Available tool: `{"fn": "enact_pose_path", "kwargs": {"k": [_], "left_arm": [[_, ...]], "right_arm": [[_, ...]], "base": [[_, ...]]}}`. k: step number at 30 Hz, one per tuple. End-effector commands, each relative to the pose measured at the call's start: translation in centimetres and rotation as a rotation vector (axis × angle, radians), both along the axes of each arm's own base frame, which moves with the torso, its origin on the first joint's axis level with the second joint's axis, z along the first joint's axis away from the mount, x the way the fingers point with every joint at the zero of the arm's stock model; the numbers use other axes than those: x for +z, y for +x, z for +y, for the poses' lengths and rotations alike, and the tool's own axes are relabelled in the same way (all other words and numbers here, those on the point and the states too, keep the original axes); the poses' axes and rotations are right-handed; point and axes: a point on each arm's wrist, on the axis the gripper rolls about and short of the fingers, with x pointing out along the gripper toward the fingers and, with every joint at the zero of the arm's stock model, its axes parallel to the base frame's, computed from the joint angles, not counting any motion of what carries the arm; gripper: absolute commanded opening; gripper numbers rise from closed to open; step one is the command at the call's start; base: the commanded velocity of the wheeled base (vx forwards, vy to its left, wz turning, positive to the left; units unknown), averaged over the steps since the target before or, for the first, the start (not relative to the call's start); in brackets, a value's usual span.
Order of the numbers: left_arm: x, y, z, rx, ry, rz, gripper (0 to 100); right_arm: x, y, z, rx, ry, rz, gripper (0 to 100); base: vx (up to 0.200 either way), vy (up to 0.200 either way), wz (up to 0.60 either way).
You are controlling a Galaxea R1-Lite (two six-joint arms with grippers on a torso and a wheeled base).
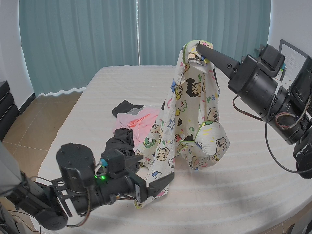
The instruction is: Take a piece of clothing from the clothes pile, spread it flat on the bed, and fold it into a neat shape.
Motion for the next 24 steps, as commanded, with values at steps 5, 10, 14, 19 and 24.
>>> {"fn": "enact_pose_path", "kwargs": {"k": [5, 10, 14, 19, 24], "left_arm": [[-5.9, 1.9, -1.9, 0.046, 0.064, 0.048, 100], [-6.6, 1.8, -0.1, 0.062, 0.123, 0.014, 100], [-6.2, 2.2, 1.9, 0.114, 0.139, 0.007, 100], [-6.3, 2.9, 2.9, 0.116, 0.129, 0.024, 100], [-6.6, 2.5, 2.7, -0.04, 0.076, 0.086, 100]], "right_arm": [[-0.2, 0.1, 0.6, 0.005, -0.004, 0.009, 0], [-0.3, 0.2, 0.3, -0.002, -0.006, 0.011, 0], [-0.6, 0.2, 0.1, -0.006, -0.013, 0.017, 0], [-0.7, -0.1, 0.0, 0.007, -0.02, 0.022, 0], [-0.8, -0.1, 0.0, 0.007, -0.022, 0.024, 0]], "base": [[0.0, 0.0, 0.0], [0.0, 0.0, 0.0], [0.0, 0.0, 0.0], [0.0, 0.0, 0.0], [0.0, 0.0, 0.0]]}}
